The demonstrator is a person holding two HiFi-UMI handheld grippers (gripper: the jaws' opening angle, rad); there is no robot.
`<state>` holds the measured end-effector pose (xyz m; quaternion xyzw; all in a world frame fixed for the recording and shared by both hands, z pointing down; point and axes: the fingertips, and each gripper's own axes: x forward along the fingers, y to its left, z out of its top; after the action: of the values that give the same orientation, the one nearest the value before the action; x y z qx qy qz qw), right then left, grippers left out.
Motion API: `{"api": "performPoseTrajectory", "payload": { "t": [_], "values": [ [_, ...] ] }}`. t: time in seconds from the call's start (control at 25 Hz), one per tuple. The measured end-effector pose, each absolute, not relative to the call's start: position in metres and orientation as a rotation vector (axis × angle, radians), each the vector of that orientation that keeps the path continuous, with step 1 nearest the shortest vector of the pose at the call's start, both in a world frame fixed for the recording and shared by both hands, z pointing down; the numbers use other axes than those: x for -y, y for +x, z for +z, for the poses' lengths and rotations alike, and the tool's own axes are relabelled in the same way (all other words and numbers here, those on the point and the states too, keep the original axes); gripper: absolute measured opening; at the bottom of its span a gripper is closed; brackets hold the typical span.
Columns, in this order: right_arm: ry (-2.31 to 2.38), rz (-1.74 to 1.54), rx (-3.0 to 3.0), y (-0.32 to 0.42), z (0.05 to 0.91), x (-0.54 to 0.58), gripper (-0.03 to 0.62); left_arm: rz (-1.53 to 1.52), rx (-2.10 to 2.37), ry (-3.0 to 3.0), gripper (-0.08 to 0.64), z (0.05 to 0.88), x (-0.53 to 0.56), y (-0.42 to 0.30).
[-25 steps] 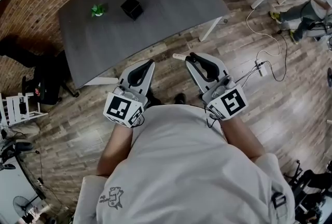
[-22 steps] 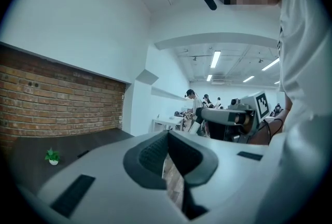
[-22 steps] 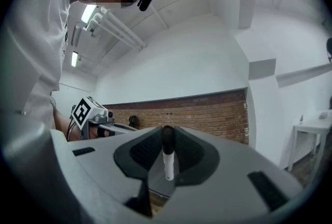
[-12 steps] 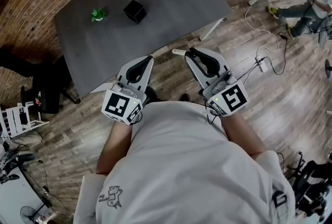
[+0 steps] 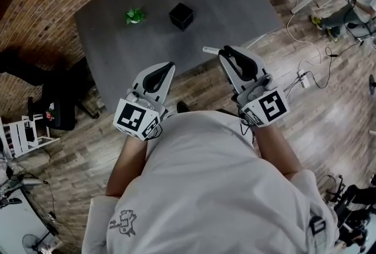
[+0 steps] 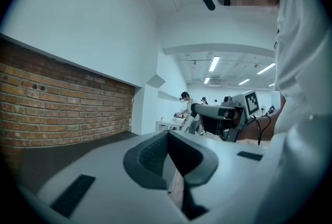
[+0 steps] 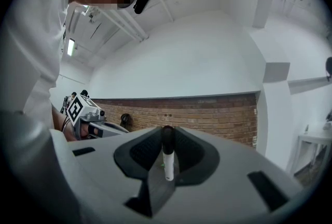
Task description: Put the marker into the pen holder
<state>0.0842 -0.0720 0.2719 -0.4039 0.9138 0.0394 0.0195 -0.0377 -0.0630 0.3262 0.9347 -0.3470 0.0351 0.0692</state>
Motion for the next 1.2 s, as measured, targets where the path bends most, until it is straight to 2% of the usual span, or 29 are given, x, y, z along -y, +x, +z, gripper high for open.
{"api": "performPoseTrajectory", "payload": {
  "t": [0.36, 1.2],
  "values": [
    [-1.275, 0.104, -2.848, 0.036, 0.277, 0.104, 0.077, 0.110, 1.005, 2.785, 0.011, 0.340, 0.082, -0.090],
    [-1.013, 0.020, -3.014, 0.021, 0.311, 0.229, 0.077, 0.116, 1.176, 2.633, 0.011, 0.358, 0.190, -0.083]
  ]
}}
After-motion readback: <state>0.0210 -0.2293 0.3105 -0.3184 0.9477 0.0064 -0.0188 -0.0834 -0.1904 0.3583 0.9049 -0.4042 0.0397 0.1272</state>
